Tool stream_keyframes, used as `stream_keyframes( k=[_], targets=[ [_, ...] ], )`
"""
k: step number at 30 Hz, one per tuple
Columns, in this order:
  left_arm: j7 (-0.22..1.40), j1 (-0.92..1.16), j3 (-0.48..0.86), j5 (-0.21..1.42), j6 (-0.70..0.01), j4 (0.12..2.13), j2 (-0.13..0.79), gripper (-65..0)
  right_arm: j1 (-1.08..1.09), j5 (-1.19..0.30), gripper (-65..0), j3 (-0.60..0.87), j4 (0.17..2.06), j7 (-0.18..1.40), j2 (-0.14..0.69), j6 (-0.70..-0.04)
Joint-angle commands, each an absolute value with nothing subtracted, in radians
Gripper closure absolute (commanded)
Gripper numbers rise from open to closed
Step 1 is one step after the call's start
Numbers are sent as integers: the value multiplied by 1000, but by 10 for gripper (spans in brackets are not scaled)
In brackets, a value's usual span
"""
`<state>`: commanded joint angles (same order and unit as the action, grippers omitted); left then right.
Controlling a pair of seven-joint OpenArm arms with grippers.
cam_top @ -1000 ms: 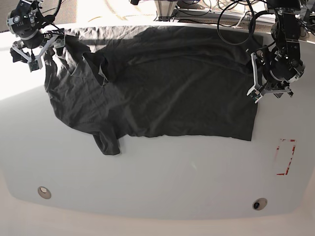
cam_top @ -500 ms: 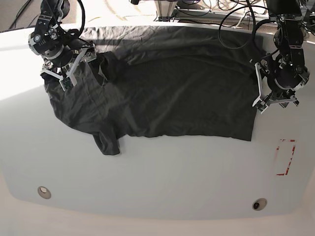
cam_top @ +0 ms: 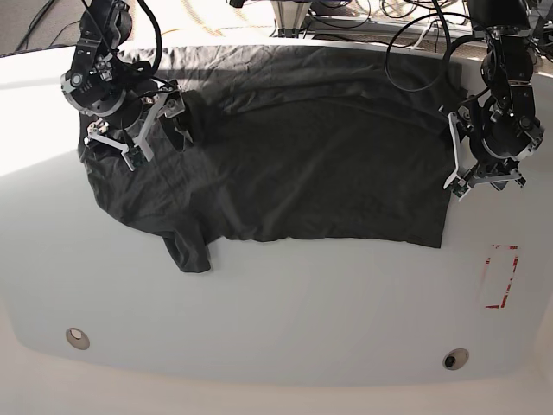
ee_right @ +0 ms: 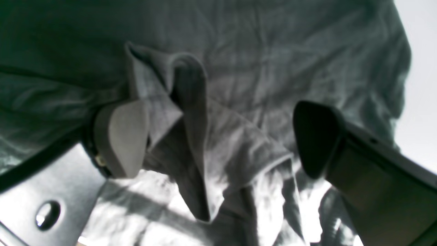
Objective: Layout the t-shirt on the table in an organized manner, then fold the t-shirt properly
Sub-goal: 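Release the shirt and lower both grippers onto the shirt body, then pinch the shirt body with the right gripper and drag it toward the edge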
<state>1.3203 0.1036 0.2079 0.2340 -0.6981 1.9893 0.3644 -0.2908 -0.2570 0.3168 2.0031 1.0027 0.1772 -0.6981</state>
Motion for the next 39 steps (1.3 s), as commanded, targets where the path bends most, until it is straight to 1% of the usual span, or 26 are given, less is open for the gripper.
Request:
stream_keyframes(
  k=[4,9,20,21,26,27,29,30,32,33,37,39],
  targets=[
    [1320,104,208,234,-698,1988,364,-367,-291,-263,-650,297,2005,1021,176,-698],
    [1320,104,208,232,-698,1988,364,-367,-286,-254,-650,298,2005,1024,142,-698],
    [1319,104,208,231,-698,1986,364,-367,-266,-252,-650,298,1942,1021,142,-698],
    [1319,104,208,231,-698,1986,364,-367,-265,-252,-640,298,1937,1021,142,-698],
    [1319,104,208,231,-698,1975,364,-367,-259,-252,-468,300,1911,1020,143,-698],
    [1319,104,208,231,-698,1975,364,-367,-254,-252,-415,300,1910,1020,143,-698],
    [1319,104,208,232,-698,1975,364,-367,-252,-252,-344,303,1910,1020,143,-698],
    [1319,105,208,232,-698,1975,364,-367,-251,-252,-289,315,1910,1020,143,-698],
    [1319,105,208,232,-698,1975,364,-367,-249,-252,-227,332,1910,1020,142,-698],
    [1319,107,208,232,-698,1975,364,-367,-249,-252,-185,343,1905,1020,142,-698],
    [1319,107,208,232,-698,1975,364,-367,-248,-252,-63,358,1891,1020,143,-698],
    [1319,107,208,232,-698,1974,364,-367,-248,-252,-30,363,1888,1020,145,-698]
  ],
)
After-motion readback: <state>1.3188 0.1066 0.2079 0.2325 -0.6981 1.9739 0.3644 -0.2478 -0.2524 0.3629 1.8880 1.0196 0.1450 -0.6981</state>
